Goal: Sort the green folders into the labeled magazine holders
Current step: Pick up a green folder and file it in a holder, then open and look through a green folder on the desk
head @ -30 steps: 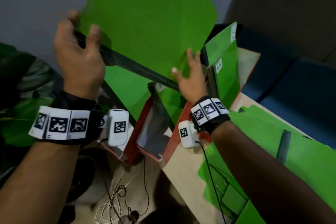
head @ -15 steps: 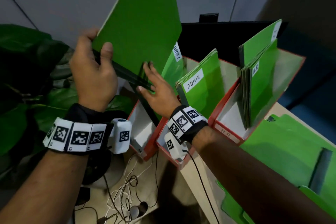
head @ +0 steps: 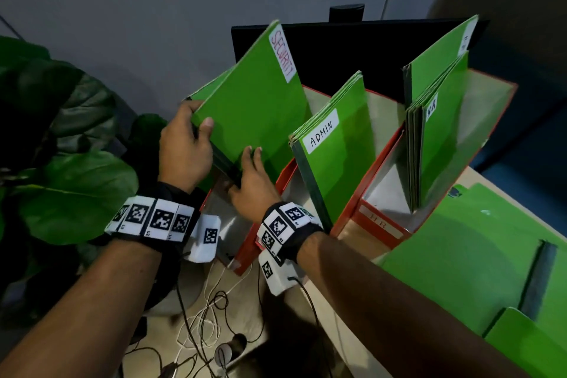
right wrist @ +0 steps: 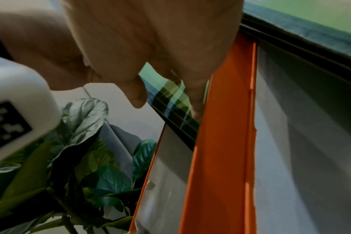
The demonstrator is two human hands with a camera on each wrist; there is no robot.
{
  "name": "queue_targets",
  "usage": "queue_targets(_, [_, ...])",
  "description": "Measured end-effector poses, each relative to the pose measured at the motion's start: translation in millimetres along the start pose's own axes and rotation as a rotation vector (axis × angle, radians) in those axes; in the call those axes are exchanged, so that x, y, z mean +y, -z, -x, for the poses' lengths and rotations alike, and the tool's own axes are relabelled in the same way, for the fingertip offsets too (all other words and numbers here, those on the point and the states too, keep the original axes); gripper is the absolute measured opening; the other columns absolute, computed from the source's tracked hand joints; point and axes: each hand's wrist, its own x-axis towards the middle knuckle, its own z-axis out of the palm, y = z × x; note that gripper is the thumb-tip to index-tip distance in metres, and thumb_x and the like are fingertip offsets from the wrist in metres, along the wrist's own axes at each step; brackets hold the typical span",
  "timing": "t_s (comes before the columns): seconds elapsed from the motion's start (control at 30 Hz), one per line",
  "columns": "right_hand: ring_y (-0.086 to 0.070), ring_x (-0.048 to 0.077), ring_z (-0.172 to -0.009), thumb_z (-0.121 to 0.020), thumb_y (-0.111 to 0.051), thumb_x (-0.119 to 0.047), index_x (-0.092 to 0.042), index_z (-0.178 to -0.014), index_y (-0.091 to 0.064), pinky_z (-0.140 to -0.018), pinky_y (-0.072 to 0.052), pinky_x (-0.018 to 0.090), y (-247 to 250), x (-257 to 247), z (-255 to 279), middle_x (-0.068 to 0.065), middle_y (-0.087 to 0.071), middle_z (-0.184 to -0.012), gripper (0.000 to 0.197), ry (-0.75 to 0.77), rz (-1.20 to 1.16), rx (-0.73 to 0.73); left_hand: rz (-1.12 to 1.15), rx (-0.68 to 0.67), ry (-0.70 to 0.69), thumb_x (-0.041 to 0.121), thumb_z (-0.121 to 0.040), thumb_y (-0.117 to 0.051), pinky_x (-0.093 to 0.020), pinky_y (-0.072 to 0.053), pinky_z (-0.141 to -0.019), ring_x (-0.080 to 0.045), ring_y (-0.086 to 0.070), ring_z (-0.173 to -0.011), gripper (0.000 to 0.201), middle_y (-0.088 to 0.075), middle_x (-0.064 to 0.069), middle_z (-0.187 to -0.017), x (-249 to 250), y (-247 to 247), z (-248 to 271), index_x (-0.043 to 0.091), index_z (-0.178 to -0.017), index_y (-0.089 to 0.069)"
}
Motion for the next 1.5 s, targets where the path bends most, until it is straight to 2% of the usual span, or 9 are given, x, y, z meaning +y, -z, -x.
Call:
queue_targets(0.17, [-0.031, 0.036, -0.139, -0.09, -0.06, -0.01, -0.003, -0.149, 0.013, -0.105, -0.035, 0.033, 0, -1, -9, 0.019, 0.023, -0.156, 0.095, -0.11, 0.012, -0.055, -0.155, -0.249, -0.079, 0.006, -0.095, -0.055, -0.038, -0.043, -0.098, -0.031, -0.056, -0.111, 0.045, -0.058, -0.018, -0.125, -11, -25, -8, 0.006, -0.139, -0.047])
queue_targets(0.47, [-0.026, 0.034, -0.142, -0.09, -0.059, -0.014, -0.006, -0.151, 0.006, -0.107, -0.034, 0.036, 0, -1, -24, 0.017, 0.014, -0.158, 0.09, -0.161, 0.104, -0.12, -0.493, -0.217, -0.213, -0.004, -0.077, -0.072, -0.043, -0.047, -0.072, -0.039, -0.051, -0.099, 0.044, -0.054, -0.022, -0.11, -27, -36, -7, 0.001, -0.12, -0.064])
queue_targets(0.57, [-0.031, 0.034, -0.14, -0.089, -0.059, -0.015, -0.003, -0.148, -0.021, -0.108, -0.035, 0.037, 7, 0, -14, 0.021, -0.017, -0.156, 0.071, -0.069, 0.119, -0.095, -0.486, -0.198, -0.249, -0.005, -0.072, -0.074, -0.048, -0.047, -0.079, -0.041, -0.048, -0.102, 0.053, -0.052, -0.023, -0.115, -25, -37, -2, -0.001, -0.123, -0.062])
queue_targets(0.67, [-0.06, 0.035, -0.099, -0.088, -0.059, -0.015, -0.003, -0.109, -0.057, -0.076, -0.047, 0.032, 26, 8, 12, 0.021, -0.063, -0.108, 0.024, 0.092, 0.108, -0.036, -0.375, -0.168, -0.282, -0.001, -0.079, -0.067, -0.046, -0.044, -0.089, -0.038, -0.044, -0.11, 0.045, -0.05, -0.018, -0.122, -5, -41, 3, 0.006, -0.123, -0.064])
queue_targets(0.77, [-0.052, 0.016, -0.063, -0.09, -0.06, -0.015, -0.013, -0.076, -0.056, -0.057, -0.038, 0.026, 56, 27, 53, 0.003, -0.057, -0.067, 0.015, 0.18, 0.073, -0.017, -0.25, -0.166, -0.335, 0.001, -0.086, -0.061, -0.037, -0.037, -0.096, -0.031, -0.043, -0.113, 0.036, -0.05, -0.012, -0.124, 33, -55, 12, 0.012, -0.12, -0.066])
queue_targets(0.9, [-0.056, 0.013, -0.069, -0.092, -0.059, -0.01, -0.003, -0.09, -0.065, -0.064, -0.044, 0.022, 103, 73, 105, 0.005, -0.063, -0.075, 0.009, 0.143, 0.017, 0.079, -0.057, -0.242, -0.487, -0.002, -0.084, -0.059, -0.027, -0.032, -0.097, -0.026, -0.044, -0.112, 0.032, -0.052, -0.012, -0.12, 89, -93, 41, 0.011, -0.111, -0.069])
queue_targets(1.03, [-0.063, 0.012, -0.079, -0.09, -0.062, -0.005, -0.001, -0.103, -0.069, -0.073, -0.048, 0.017, 148, 133, 154, 0.012, -0.072, -0.094, 0.016, 0.067, -0.026, 0.344, 0.052, -0.431, -0.631, -0.002, -0.082, -0.058, -0.031, -0.037, -0.094, -0.027, -0.049, -0.109, 0.031, -0.055, -0.009, -0.115, 136, -145, 79, 0.012, -0.108, -0.07])
queue_targets(1.2, [-0.066, 0.017, -0.098, -0.092, -0.056, -0.013, -0.013, -0.111, -0.07, -0.089, -0.05, 0.027, 191, 207, 234, 0.004, -0.071, -0.11, 0.024, -0.263, 0.136, 0.495, 0.16, -0.667, -0.705, 0.001, -0.085, -0.058, -0.033, -0.041, -0.097, -0.023, -0.05, -0.11, 0.028, -0.055, -0.007, -0.114, 183, -203, 144, 0.012, -0.108, -0.07])
queue_targets(1.5, [-0.062, 0.031, -0.106, -0.092, -0.049, -0.018, -0.023, -0.118, -0.066, -0.089, -0.05, 0.038, 194, 306, 410, 0.01, -0.065, -0.12, 0.032, -0.968, 0.26, 0.685, 0.041, -1.195, -0.689, 0.009, -0.087, -0.064, -0.033, -0.036, -0.11, -0.019, -0.05, -0.12, 0.037, -0.05, -0.001, -0.127, 234, -282, 288, 0.018, -0.123, -0.061])
